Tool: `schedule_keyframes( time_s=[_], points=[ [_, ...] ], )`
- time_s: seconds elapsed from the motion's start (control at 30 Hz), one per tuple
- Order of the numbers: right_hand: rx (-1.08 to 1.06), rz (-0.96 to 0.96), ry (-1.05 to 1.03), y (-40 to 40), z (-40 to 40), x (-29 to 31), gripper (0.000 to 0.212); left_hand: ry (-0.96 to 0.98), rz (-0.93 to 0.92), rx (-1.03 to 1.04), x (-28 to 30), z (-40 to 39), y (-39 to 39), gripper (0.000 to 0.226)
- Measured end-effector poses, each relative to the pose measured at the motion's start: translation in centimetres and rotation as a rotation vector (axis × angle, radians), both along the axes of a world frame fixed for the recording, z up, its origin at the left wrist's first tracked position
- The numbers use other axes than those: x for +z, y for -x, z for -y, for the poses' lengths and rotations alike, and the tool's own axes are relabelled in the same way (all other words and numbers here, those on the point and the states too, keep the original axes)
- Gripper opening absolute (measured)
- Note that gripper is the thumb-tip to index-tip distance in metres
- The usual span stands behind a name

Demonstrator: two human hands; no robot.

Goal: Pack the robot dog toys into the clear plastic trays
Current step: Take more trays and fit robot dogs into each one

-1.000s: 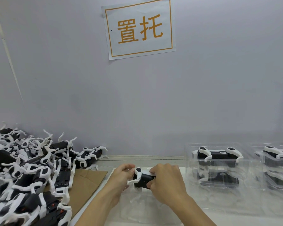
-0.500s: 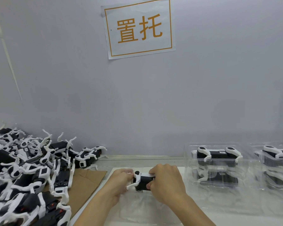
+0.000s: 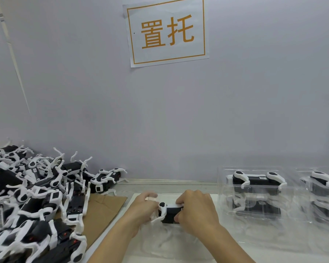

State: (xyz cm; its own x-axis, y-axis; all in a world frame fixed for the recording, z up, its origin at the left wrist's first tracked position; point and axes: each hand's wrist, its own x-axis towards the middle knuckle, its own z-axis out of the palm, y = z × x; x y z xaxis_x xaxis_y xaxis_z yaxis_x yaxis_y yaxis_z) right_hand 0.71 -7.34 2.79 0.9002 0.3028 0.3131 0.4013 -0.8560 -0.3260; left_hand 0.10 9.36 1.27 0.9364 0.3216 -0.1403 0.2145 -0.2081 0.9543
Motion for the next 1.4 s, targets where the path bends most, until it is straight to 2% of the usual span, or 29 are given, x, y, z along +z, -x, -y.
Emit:
schedule_keyframes(
  time_s=[0.13, 0.2, 0.3, 0.33, 0.4, 0.5, 0.77, 0.93, 1.17, 1.37, 1.4],
  points=[
    [-0.015, -0.025, -0.06, 0.0, -0.1, 0.0, 0.012, 0.01, 0.031, -0.071, 1.1, -0.4, -0.1, 0.017],
    [-0.016, -0.024, -0.064, 0.0, 0.0, -0.1, 0.011, -0.032, 0.032, -0.133, 1.3, -0.7, 0.1, 0.021],
    [-0.035, -0.006, -0.059, -0.2, 0.0, -0.5, 0.032, -0.132, 0.054, -0.174, 0.9, -0.6, 0.3, 0.028],
    [-0.033, -0.004, -0.067, -0.2, 0.0, -0.5, 0.029, -0.169, 0.06, -0.17, 0.7, -0.5, 0.2, 0.028],
    [-0.025, 0.001, -0.057, -0.2, 0.0, -0.4, 0.01, -0.246, 0.075, -0.152, 0.6, -0.2, 0.0, 0.028],
    [-0.023, 0.011, -0.044, -0.2, 0.0, -0.5, 0.019, -0.307, 0.098, -0.133, 0.5, 0.0, -0.2, 0.028],
    [0.017, -0.059, -0.125, -1.0, 0.4, -0.5, 0.034, -0.211, 0.112, -0.155, 0.1, -0.6, 0.0, 0.025],
    [0.077, -0.124, -0.187, -1.5, 1.7, 0.5, 0.033, -0.183, 0.13, -0.129, 0.0, -0.9, -0.1, 0.023],
    [0.06, -0.147, -0.124, -2.1, 2.9, 1.3, 0.03, -0.207, 0.144, -0.111, -0.1, -0.6, -0.1, 0.023],
    [0.068, -0.068, -0.114, -1.5, 2.4, 1.4, 0.01, -0.227, 0.129, -0.116, -0.1, -0.7, -0.1, 0.026],
    [0.062, -0.055, -0.107, -1.5, 2.2, 1.3, 0.024, -0.226, 0.127, -0.117, -0.1, -0.7, -0.2, 0.027]
  ],
)
